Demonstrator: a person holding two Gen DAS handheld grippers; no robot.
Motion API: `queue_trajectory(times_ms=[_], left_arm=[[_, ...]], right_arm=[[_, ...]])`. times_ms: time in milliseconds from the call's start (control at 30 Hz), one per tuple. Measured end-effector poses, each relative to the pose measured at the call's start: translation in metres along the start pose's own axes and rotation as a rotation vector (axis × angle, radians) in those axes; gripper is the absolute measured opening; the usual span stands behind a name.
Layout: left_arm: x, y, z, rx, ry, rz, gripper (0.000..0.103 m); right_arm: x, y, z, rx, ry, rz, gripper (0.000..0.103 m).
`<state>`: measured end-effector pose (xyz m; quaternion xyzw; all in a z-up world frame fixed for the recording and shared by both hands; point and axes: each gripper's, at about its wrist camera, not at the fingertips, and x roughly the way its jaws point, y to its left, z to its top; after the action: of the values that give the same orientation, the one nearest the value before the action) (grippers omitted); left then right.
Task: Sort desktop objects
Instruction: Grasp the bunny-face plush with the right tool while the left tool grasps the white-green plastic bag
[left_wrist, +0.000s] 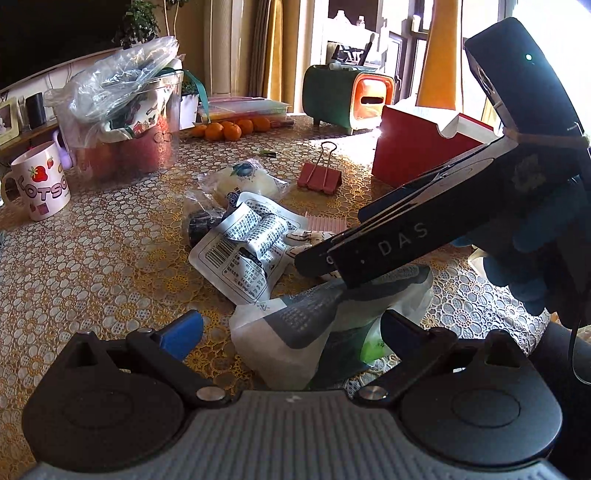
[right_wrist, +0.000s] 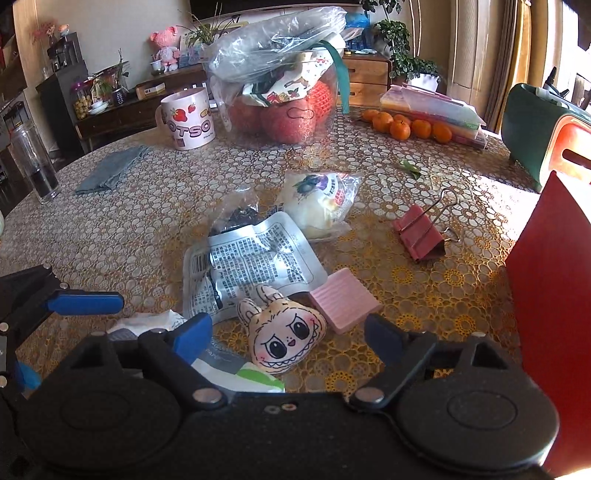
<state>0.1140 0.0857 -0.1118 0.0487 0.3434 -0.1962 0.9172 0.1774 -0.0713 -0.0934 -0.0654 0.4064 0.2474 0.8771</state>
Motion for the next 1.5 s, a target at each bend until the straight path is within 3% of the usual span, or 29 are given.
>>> queue_trajectory(times_ms=[300,500,1067,1233,1500], left_arm=[[0.011,-0.006,-0.002,-0.015,0.009,-0.034,0.101],[0.013,-0.011,-0.008,-0.008,0.030,-0.037,0.086],[0.005,-0.021,-0.011,-0.057,0.026,0.002,0.064],[0.001,-0.021,-0.012,-0.091,0.029,0.006,0.058],[-0.011,-0.030,-0.014,-0.112,0.028,0.028,0.057]], right_arm=[[0.019,0.001,-0.002,0.001,0.035,-0.013,0.081],[0.020,0.002,-0.006,-0.001,0.038,-0.022,0.078],[0.013,-0.005,-0.009,0.072,0.019,-0.060,0.049],[0.007,-0.007,-0.012,0.095,0.010,-0.062,0.046],[-0.023,-0.016,-0.018,0.101,-0.044,-0.066,0.046]])
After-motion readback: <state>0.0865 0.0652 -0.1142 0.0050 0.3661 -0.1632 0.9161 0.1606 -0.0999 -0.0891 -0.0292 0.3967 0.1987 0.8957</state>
